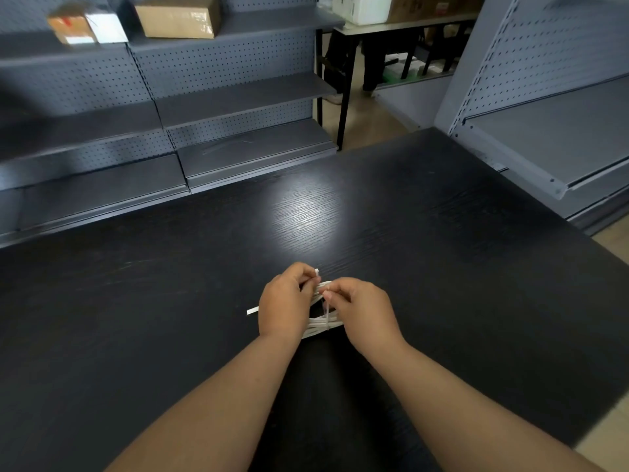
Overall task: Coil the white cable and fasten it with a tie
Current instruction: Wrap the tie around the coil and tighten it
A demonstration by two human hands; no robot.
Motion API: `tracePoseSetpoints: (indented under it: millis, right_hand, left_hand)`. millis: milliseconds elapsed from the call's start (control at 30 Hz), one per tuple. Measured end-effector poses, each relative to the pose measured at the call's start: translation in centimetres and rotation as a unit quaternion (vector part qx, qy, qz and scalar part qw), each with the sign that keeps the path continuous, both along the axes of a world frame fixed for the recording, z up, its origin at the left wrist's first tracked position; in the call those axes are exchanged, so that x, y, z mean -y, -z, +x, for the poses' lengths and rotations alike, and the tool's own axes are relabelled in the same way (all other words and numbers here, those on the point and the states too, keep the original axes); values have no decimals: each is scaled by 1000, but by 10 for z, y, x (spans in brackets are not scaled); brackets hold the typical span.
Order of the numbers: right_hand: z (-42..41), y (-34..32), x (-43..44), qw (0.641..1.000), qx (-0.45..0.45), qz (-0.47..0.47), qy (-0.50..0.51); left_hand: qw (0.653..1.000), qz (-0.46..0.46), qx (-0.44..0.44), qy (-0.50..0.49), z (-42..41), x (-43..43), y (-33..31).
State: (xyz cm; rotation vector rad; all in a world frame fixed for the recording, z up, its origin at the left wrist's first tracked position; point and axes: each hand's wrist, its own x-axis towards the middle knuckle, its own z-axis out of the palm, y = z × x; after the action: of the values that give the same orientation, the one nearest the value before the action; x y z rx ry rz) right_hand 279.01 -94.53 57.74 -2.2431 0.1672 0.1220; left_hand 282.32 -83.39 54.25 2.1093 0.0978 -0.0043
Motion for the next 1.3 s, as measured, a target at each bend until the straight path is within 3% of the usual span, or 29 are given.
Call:
tracePoseSetpoints:
  millis: [100, 200, 467, 800, 1300]
  right_hand:
    - [4, -5, -2, 998, -50, 23, -4]
    - [4, -8, -7, 988, -104, 111, 30]
    - [2, -7, -8, 963, -155, 207, 75]
    - [5, -6, -15, 992, -72, 76, 74]
    - [16, -5, -15, 975, -127, 124, 134]
  left_hand:
    - [1000, -10, -1, 3, 0, -1, 1]
    - [1000, -11, 1, 3, -1, -2, 1]
    - [1000, -14, 5, 2, 0, -1, 0]
    - [997, -62, -32, 25, 5, -6, -1]
    - [992, -89, -70, 50, 14, -12, -2]
